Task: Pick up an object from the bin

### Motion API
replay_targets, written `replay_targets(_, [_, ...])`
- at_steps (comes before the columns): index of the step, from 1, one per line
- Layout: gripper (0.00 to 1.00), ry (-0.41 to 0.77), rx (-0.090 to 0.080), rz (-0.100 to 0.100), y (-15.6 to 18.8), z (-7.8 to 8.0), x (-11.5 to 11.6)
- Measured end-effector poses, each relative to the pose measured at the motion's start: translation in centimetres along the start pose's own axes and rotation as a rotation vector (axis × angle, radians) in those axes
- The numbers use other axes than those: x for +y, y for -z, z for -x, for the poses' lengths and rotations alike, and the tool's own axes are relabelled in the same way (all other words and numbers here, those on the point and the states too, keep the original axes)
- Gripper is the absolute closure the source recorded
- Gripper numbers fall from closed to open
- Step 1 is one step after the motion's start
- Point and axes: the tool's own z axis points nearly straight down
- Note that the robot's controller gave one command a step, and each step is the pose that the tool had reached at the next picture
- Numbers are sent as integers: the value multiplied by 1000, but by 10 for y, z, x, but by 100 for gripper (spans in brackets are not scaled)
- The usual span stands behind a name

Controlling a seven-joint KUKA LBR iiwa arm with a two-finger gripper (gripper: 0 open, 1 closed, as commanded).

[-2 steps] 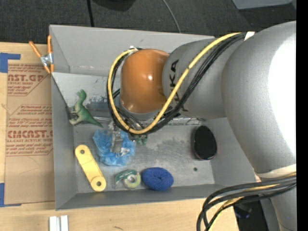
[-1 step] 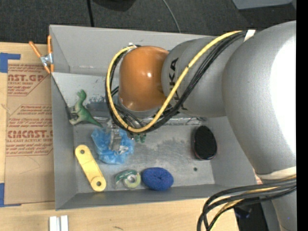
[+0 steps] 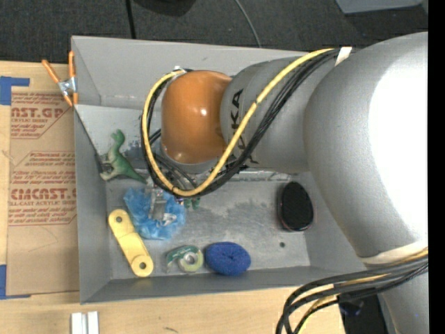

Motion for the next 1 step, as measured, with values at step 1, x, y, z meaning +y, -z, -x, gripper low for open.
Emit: replay_targets(1, [100, -37, -3, 1, -20, -6, 14])
